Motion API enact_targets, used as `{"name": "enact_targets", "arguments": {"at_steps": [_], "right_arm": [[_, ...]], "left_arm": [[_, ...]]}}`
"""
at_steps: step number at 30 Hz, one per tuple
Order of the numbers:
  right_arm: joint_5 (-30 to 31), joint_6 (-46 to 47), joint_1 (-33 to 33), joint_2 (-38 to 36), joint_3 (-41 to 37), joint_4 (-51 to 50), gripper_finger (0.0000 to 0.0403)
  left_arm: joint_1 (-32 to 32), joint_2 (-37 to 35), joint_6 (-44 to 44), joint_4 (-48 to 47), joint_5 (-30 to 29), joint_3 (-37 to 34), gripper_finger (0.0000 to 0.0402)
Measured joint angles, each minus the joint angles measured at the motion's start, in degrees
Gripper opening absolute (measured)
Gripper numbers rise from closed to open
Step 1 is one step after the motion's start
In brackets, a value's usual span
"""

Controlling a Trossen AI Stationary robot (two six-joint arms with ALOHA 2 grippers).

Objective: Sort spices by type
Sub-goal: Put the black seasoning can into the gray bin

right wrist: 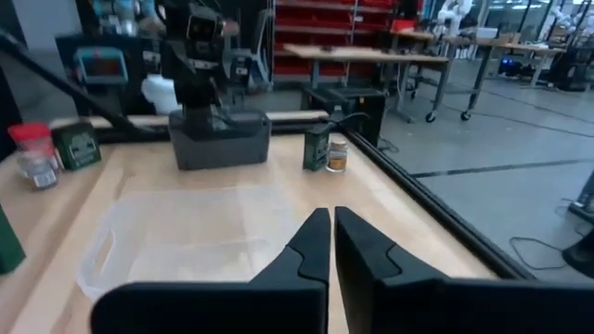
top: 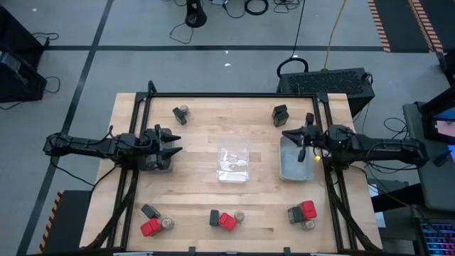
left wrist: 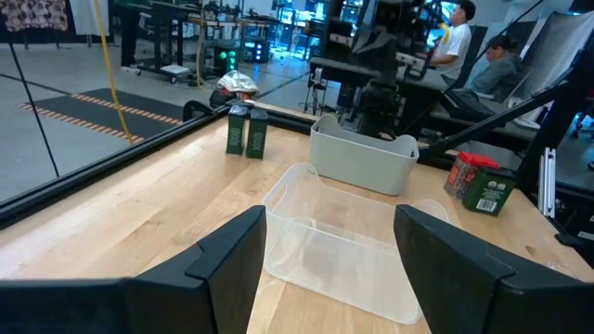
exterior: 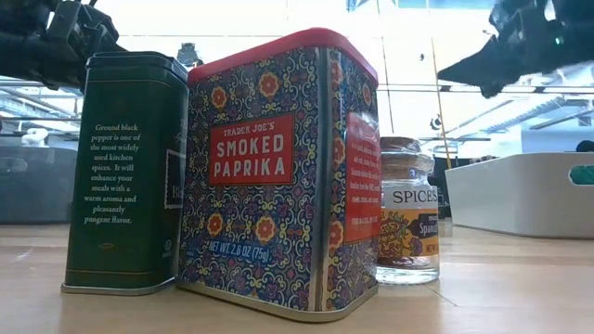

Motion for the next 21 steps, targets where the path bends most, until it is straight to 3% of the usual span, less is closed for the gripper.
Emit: {"name": "enact_targets", "arguments": {"at_steps": [11, 21], "right_arm": [[1.92, -4.30, -3.82, 16.94, 21.73, -28.74, 0.0109], [1.79, -9.08, -9.35, 26.95, 27.78, -35.21, 0.0174]], "left_arm": [[0.00, 0.00, -5.04, 0.95, -1.00, 0.01, 0.0242], [0.02, -0.01, 0.96, 8.61, -6.60, 0.03, 0.0241]]}}
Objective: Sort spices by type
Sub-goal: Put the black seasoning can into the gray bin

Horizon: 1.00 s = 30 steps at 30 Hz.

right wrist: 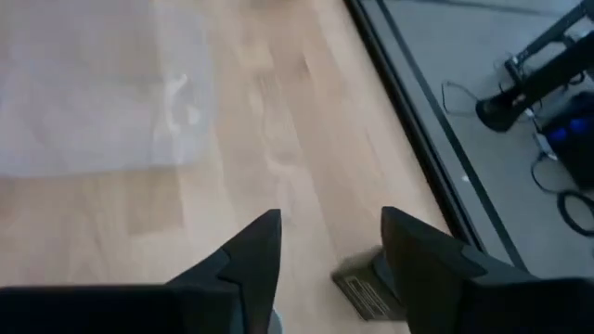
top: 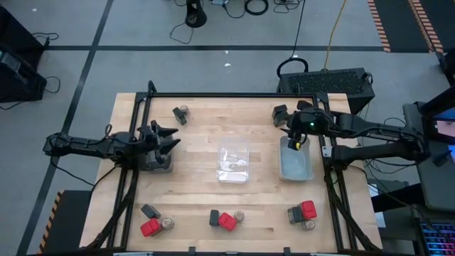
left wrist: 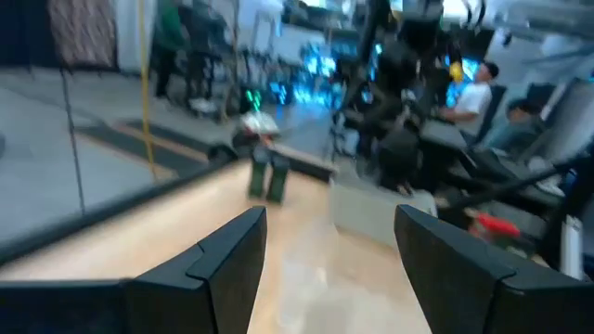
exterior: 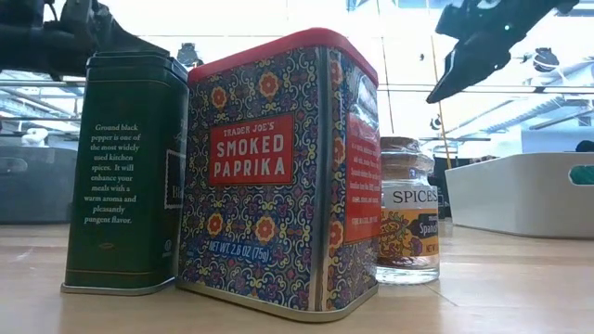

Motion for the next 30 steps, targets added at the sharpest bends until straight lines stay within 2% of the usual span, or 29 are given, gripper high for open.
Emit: {"name": "enact_targets", "arguments": {"at_steps": [5, 10, 14, 19, 24, 30], "right_arm": [[-0.41, -6.23, -2.24, 3.84, 0.79, -4.49, 0.0177], [-0.44, -9.98, -5.45, 8.38, 0.82, -6.89, 0.0177], [-0.45, -14.69, -7.78, 11.48, 0.82, -6.73, 0.0177], [-0.48, -16.74, -8.46, 12.34, 0.82, -6.65, 0.0177], [-0.56, -18.02, -8.66, 12.18, 2.65, -7.66, 0.0176], [-2.04, -17.45, -10.35, 15.85, 13.75, -14.46, 0.0176]], "left_arm": [[0.00, 0.00, 7.55, 5.74, -2.82, 0.00, 0.0241], [0.04, 0.00, 9.35, 7.27, -3.39, 0.00, 0.0241], [0.04, 0.02, 9.49, 6.48, -1.03, 0.57, 0.0241], [0.04, 0.70, 10.00, 4.58, 1.64, 6.21, 0.0241], [0.04, 6.65, 11.98, -0.20, 1.73, 13.33, 0.0241], [0.11, 19.29, 14.79, -1.63, 1.79, 19.34, 0.0241]]}}
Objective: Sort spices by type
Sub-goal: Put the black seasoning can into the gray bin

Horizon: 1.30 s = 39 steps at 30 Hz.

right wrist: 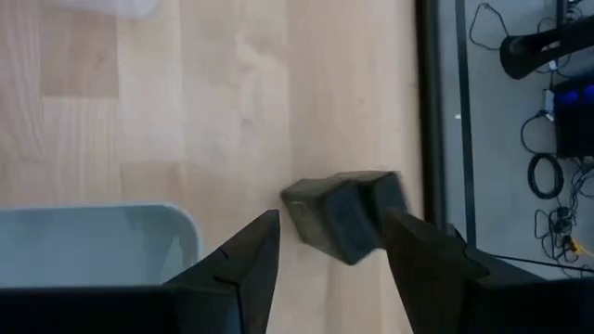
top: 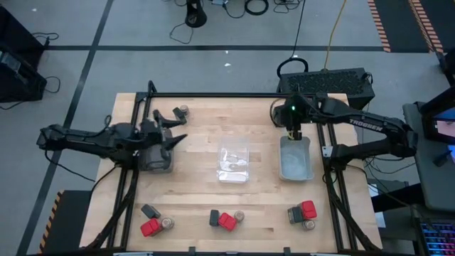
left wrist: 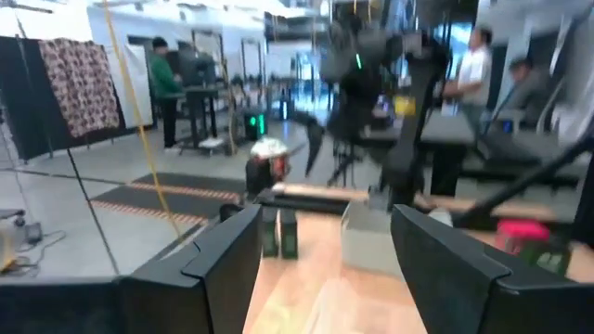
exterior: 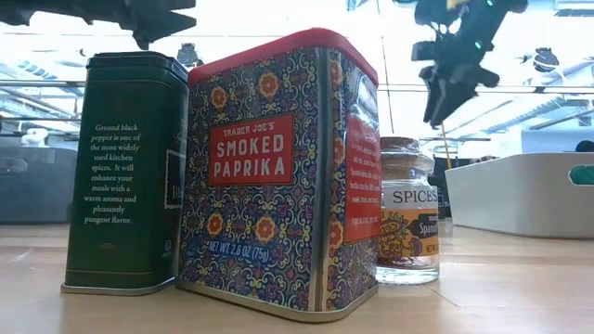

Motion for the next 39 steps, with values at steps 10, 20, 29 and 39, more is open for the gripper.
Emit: {"name": "enact_targets", "arguments": {"at_steps": [10, 20, 29, 39], "right_arm": [[-4.38, 4.45, -5.39, 10.13, 14.65, -7.94, 0.0176], [1.52, 3.88, -8.52, 21.05, 15.26, -9.26, 0.0176], [-0.87, -5.11, -7.65, 22.71, 15.26, -13.55, 0.0176], [-1.35, -22.96, -7.71, 22.71, 15.26, -15.54, 0.0176]], "left_arm": [[0.95, 18.25, 0.91, -12.13, -4.18, 10.81, 0.0241], [1.01, 27.56, -2.16, -22.59, -4.16, 16.75, 0.0241], [1.01, 27.92, -2.20, -22.95, -4.01, 16.83, 0.0241], [0.98, 27.90, -5.40, -23.40, -0.55, 16.58, 0.0242]]}}
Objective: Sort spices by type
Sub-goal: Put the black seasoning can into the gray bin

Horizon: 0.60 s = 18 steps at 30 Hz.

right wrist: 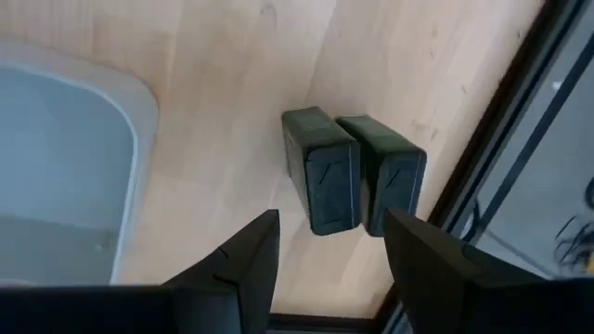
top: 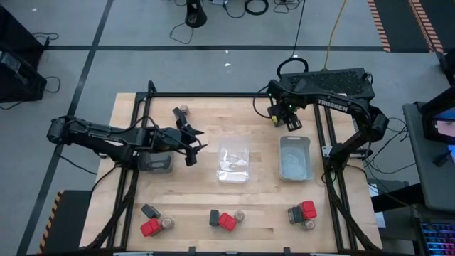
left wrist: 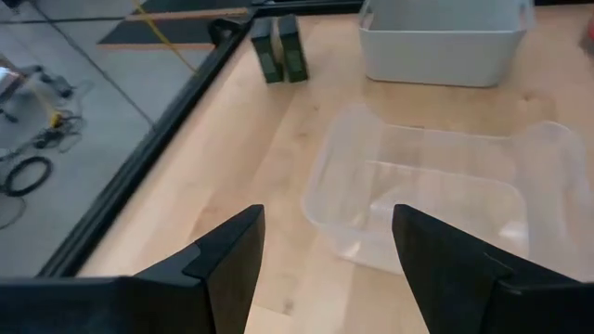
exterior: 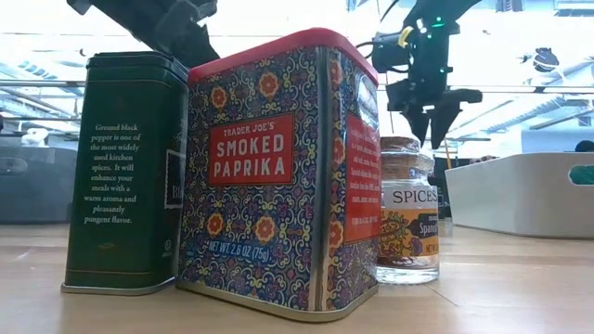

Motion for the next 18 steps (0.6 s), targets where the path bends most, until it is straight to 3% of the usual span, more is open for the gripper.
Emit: {"name": "enact_targets", "arguments": {"at_steps": [9, 18], "right_arm": [[1.93, 0.71, 0.02, 0.00, -0.52, 2.78, 0.0185], [1.94, -1.83, 0.03, 2.83, -0.55, 2.48, 0.0250]], "left_arm": [[0.02, 0.00, -1.39, -0.13, 1.05, -1.30, 0.0241], [0.00, 0.00, -1.42, -0.01, 1.05, -1.30, 0.0241]]}}
